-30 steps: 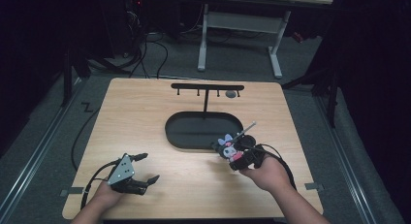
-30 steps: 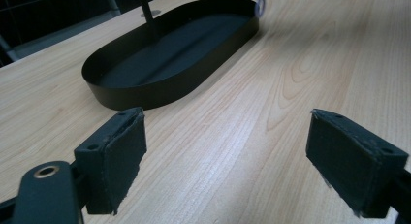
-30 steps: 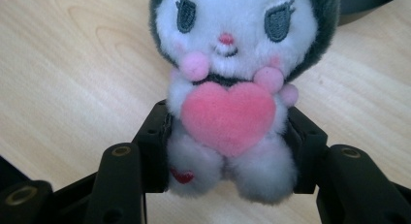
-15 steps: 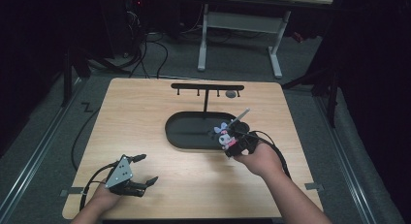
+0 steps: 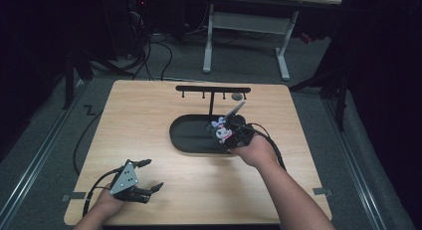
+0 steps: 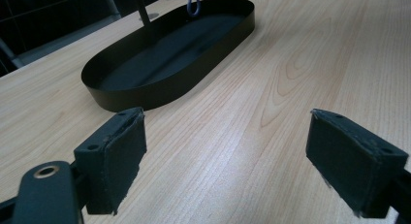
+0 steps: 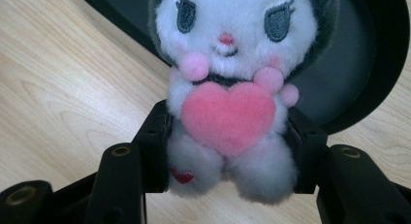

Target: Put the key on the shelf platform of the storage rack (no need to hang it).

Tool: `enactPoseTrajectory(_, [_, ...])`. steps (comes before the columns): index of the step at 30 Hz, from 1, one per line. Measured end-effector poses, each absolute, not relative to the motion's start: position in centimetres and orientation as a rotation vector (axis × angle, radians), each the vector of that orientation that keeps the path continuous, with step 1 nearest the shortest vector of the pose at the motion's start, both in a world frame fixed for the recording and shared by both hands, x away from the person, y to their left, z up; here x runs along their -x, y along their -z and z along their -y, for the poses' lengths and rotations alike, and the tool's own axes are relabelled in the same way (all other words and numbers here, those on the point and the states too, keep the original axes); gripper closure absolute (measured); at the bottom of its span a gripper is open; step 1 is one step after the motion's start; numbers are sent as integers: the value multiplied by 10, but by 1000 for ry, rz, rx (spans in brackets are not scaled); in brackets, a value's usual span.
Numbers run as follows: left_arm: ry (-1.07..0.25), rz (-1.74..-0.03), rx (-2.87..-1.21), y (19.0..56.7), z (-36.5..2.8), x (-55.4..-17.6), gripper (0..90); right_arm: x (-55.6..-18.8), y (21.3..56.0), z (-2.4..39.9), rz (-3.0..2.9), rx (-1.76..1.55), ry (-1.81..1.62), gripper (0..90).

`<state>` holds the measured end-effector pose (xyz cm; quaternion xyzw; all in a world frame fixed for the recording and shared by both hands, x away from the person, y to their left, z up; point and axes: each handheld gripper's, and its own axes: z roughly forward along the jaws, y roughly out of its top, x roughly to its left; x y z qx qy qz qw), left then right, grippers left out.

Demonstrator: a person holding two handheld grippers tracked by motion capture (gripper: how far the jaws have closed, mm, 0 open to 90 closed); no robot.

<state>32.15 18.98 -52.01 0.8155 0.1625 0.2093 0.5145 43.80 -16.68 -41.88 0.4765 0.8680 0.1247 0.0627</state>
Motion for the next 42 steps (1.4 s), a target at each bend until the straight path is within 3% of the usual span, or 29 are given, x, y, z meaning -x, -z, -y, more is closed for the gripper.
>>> enactPoseTrajectory(26, [-482,-387,-1954,520,-191,-323,154,-486,447,136,-2629,-1432,-360,471])
enactPoseTrajectory(42, [-465,-372,-1953,520,-191,-324,154,-492,465,136,-2643,-1454,-279,470])
